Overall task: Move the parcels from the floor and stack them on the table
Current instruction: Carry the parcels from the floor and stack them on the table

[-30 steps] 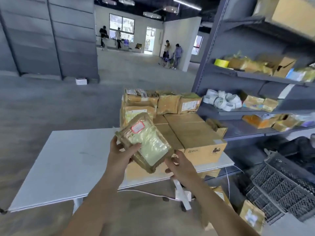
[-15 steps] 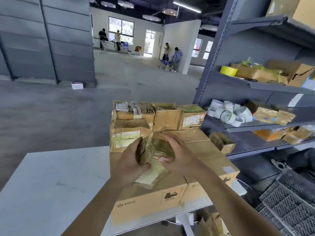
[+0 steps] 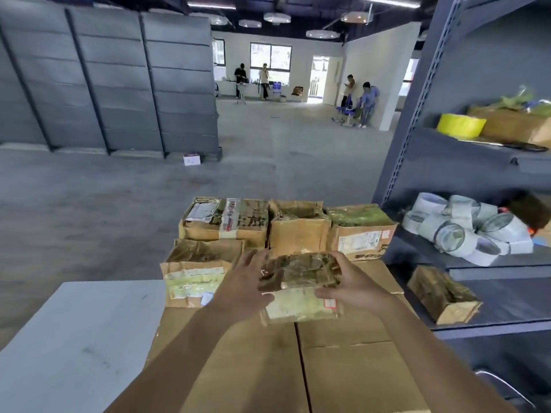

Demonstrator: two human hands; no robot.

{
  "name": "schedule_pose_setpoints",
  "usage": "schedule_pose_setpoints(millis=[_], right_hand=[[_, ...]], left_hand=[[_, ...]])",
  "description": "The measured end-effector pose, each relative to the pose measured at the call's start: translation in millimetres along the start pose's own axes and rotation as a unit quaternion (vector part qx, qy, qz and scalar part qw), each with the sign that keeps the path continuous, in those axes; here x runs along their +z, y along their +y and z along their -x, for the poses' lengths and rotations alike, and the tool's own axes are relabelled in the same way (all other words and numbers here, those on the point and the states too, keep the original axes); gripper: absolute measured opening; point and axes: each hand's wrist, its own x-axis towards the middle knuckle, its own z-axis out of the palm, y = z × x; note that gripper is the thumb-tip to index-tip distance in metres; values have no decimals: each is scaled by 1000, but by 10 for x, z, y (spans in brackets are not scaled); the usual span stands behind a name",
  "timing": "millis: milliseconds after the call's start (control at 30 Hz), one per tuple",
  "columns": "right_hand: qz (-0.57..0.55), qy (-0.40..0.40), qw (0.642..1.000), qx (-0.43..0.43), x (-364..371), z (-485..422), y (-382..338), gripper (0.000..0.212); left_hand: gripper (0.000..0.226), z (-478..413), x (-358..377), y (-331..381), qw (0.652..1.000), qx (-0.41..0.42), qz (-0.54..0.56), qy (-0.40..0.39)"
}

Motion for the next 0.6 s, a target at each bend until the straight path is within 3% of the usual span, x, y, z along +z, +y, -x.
schedule_pose_setpoints(millis=[233, 400, 600], right_hand=[[-81, -1, 996, 32, 25, -676, 431, 94], [-104, -28, 994, 23, 255, -968, 470, 94], [-104, -34, 994, 16, 473, -1133, 521, 97]], left_hand=[[73, -311, -58, -339, 993, -102, -61, 28], [73, -441, 7, -561, 988, -102, -118, -2], [64, -478, 146, -706, 980, -79, -176, 48]])
